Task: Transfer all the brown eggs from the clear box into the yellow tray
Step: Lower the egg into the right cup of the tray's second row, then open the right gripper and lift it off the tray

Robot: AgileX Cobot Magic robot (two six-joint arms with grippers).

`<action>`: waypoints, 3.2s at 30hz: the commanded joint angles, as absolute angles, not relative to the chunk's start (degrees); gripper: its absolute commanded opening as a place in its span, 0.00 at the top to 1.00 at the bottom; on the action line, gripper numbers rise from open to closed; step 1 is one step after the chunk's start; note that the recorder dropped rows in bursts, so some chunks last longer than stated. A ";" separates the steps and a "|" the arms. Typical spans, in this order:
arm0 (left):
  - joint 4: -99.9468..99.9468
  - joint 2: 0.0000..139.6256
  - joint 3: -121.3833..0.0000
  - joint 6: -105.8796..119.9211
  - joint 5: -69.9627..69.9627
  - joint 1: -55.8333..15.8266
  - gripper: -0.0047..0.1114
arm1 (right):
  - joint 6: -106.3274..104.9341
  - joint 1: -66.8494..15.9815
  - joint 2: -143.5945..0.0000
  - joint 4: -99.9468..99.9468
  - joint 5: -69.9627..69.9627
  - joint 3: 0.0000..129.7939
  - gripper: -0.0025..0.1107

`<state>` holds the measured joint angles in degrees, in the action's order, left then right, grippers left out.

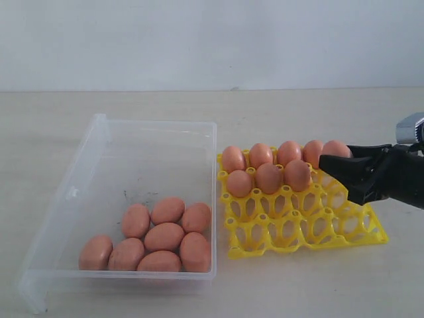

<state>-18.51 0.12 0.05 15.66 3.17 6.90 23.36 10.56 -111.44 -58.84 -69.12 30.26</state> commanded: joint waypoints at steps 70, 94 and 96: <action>-18.28 0.00 0.00 15.97 3.00 6.82 0.93 | 30.55 5.15 -118.68 -57.85 -54.98 38.83 0.43; -18.28 0.00 0.00 15.97 3.00 6.82 0.93 | 50.68 -6.72 -102.32 -72.73 -69.96 40.86 0.98; -18.28 0.00 0.00 15.97 3.00 6.82 0.93 | 51.38 -12.27 -102.32 -72.73 -63.15 43.38 0.98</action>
<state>-18.51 0.12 0.05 15.66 3.17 6.90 50.54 -6.56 -103.12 -72.25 -68.20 40.69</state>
